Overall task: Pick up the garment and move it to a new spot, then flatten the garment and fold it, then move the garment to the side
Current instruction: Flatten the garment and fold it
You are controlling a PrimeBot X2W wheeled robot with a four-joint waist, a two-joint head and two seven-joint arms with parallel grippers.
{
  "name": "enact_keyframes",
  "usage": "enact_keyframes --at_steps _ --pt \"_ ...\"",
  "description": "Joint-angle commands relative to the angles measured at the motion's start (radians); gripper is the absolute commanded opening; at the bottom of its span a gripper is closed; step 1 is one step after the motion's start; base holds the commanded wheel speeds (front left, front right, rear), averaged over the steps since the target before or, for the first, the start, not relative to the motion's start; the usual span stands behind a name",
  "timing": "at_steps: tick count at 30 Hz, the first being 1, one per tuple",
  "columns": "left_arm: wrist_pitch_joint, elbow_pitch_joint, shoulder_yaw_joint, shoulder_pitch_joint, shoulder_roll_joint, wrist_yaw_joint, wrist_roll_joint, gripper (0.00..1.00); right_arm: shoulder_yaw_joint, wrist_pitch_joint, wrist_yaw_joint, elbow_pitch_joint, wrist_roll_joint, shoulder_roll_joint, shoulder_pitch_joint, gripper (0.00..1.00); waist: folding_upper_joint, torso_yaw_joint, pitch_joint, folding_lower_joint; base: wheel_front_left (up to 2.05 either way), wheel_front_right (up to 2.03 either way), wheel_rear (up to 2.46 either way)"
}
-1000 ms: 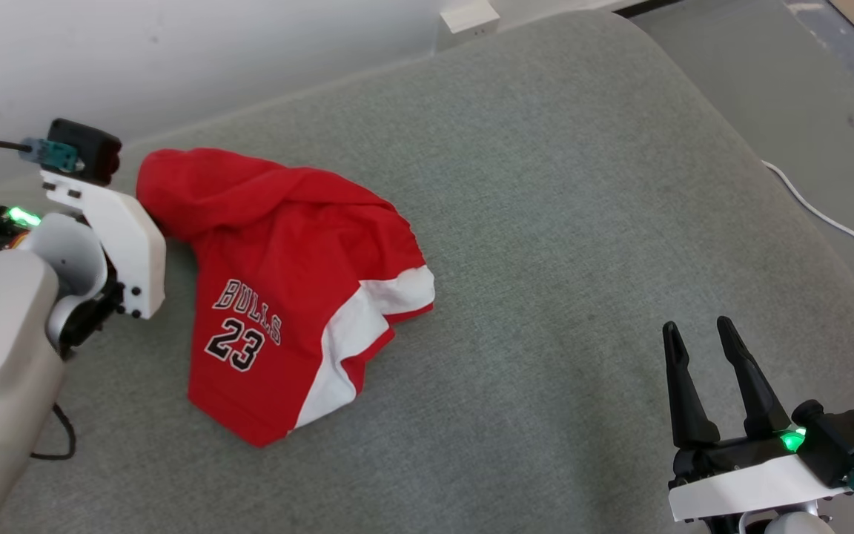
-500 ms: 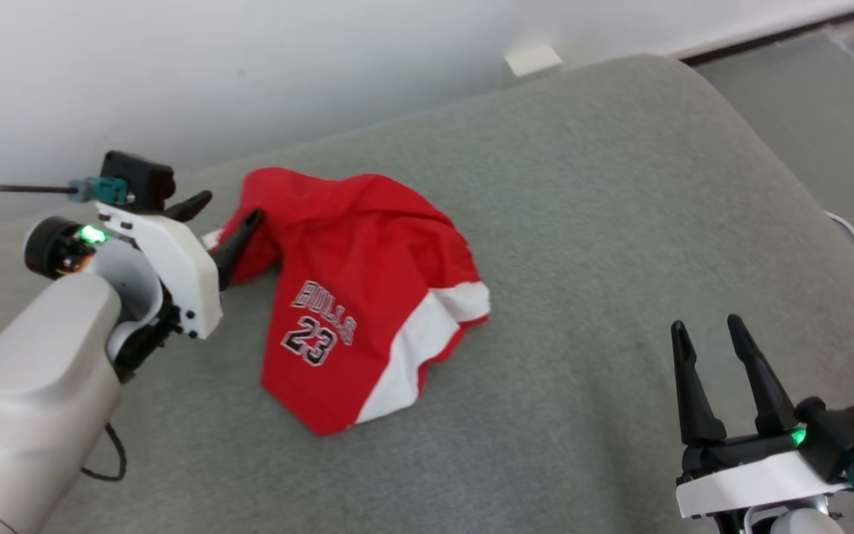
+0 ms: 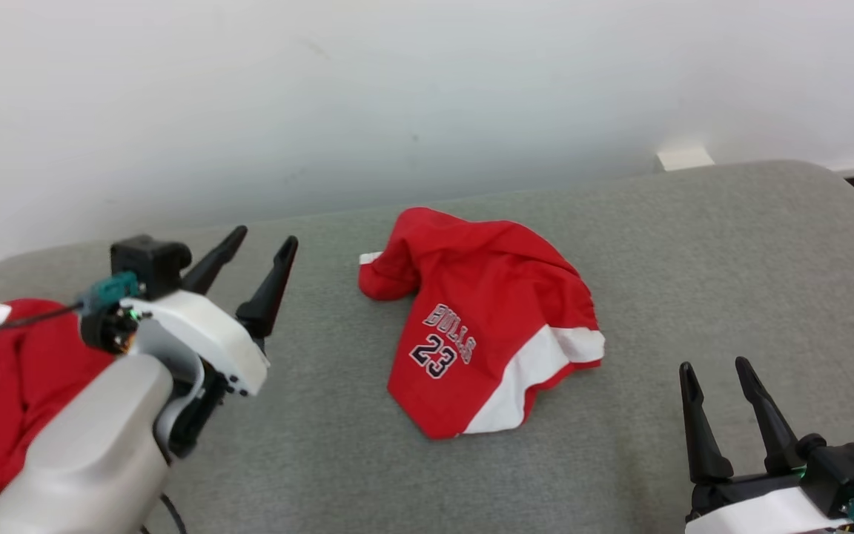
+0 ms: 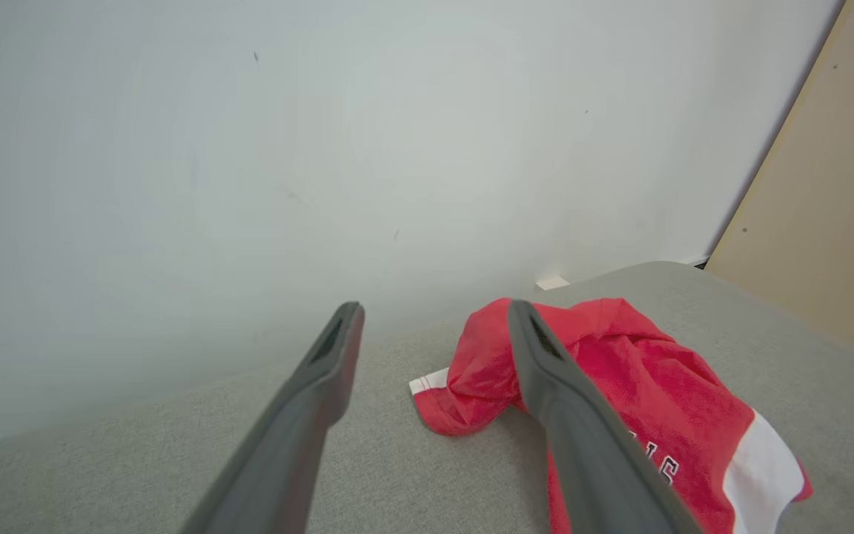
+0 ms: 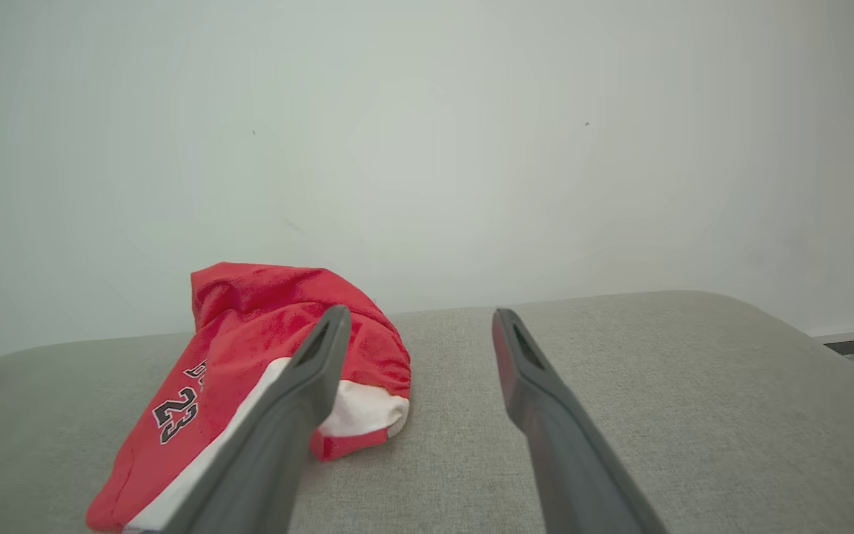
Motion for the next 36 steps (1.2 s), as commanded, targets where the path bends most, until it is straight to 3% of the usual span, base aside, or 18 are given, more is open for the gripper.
enact_keyframes --at_steps 1,4,8,13,18,23,29,36 --pt "-0.015 -0.039 0.022 0.047 0.000 0.027 -0.014 1.00 -0.003 0.001 -0.002 -0.006 -0.006 -0.003 0.015 1.00 0.0000 0.040 -0.020 0.0001 0.00 0.00 0.00" --pt "-0.026 -0.133 0.067 0.135 0.000 0.095 0.010 1.00 -0.013 0.001 -0.002 -0.021 -0.018 -0.003 0.022 1.00 0.0000 0.053 -0.012 0.0001 0.00 0.00 0.00" --pt "-0.025 -0.301 0.197 0.300 -0.021 0.177 0.076 1.00 -0.035 0.001 -0.002 -0.065 -0.031 -0.004 0.022 1.00 0.0000 0.061 -0.002 0.0001 0.00 0.00 0.00" --pt "-0.025 -0.401 0.296 0.472 -0.070 0.196 0.129 1.00 -0.054 0.001 -0.002 -0.098 -0.039 -0.009 0.038 1.00 0.0000 0.066 -0.004 0.0001 0.00 0.00 0.00" --pt "-0.025 -0.438 0.363 0.610 -0.144 0.178 0.184 1.00 -0.058 0.001 -0.002 -0.115 -0.042 -0.013 0.046 1.00 0.0000 0.060 -0.002 0.0001 0.00 0.00 0.00" --pt "-0.025 -0.419 0.380 0.631 -0.186 0.136 0.235 1.00 -0.052 0.001 -0.002 -0.114 -0.045 -0.012 0.045 1.00 0.0000 0.052 0.006 0.0001 0.00 0.00 0.00" --pt "0.015 -0.342 0.303 0.592 -0.215 0.064 0.247 1.00 -0.040 0.001 -0.002 -0.099 -0.042 -0.012 0.028 1.00 0.0000 0.026 0.004 0.0001 0.00 0.00 0.00" --pt "0.120 -0.250 0.233 0.530 -0.238 0.029 0.255 1.00 -0.039 0.001 -0.002 -0.104 -0.039 -0.008 0.005 1.00 0.0000 -0.042 0.035 0.0001 0.00 0.00 0.00"
